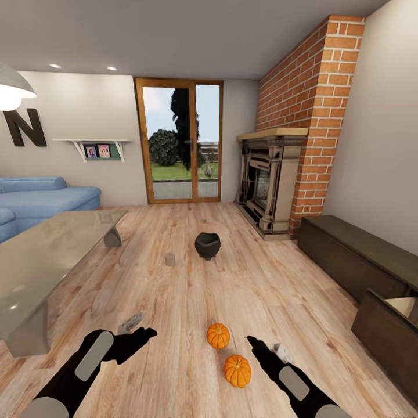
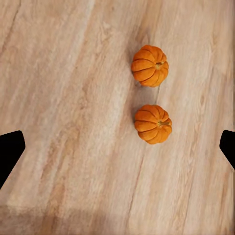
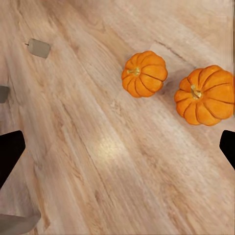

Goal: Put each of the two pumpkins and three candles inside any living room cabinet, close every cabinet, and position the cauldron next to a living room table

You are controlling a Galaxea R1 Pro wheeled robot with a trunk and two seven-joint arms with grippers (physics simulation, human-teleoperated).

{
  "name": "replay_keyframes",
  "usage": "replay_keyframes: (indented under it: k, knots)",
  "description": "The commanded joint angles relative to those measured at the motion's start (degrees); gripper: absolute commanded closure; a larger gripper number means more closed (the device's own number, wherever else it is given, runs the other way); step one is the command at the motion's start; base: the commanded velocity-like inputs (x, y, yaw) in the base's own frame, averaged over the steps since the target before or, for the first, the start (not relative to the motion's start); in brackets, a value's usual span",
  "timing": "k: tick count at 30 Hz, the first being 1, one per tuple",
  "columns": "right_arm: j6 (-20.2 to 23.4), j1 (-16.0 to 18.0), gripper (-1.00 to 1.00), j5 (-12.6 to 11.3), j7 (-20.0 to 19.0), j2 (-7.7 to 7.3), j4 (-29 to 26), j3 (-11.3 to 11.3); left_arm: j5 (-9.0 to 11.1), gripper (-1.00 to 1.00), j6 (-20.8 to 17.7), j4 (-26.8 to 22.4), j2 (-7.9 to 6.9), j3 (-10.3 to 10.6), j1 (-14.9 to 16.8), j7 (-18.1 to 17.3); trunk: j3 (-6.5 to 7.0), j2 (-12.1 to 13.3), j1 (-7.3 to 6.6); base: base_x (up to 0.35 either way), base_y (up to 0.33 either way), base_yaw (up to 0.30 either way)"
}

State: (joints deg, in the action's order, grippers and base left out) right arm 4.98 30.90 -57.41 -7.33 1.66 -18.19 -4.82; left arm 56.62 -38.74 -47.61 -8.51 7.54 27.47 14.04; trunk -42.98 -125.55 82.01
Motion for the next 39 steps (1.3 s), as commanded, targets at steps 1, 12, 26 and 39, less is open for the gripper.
replay_keyframes:
  k: [1,12,26,39]
  knots:
    - [0.0,0.0,-1.0,-0.7,0.0,-0.1,0.0,-0.3,0.7,-1.0,0.0,-0.1,-0.07,0.2,0.0,0.5,-0.25,-0.4,0.22,0.0,0.0,0.0]
    - [-0.2,0.0,-1.0,-1.9,0.1,-0.34,0.1,0.2,1.2,-1.0,0.0,-0.2,-0.1,0.1,0.0,0.3,-2.22,-4.9,2.63,0.0,0.0,0.0]
    - [-0.1,0.0,-1.0,-5.0,0.0,-0.32,2.7,2.3,3.9,-1.0,-0.1,-0.1,-0.12,0.1,0.0,0.3,-4.73,-10.5,5.71,0.0,0.0,0.0]
    - [-0.1,0.0,-1.0,-5.0,-0.3,-0.35,2.7,2.3,7.9,-1.0,-0.1,0.0,-0.98,0.3,0.0,0.3,-7.07,-15.7,8.56,0.0,0.0,0.0]
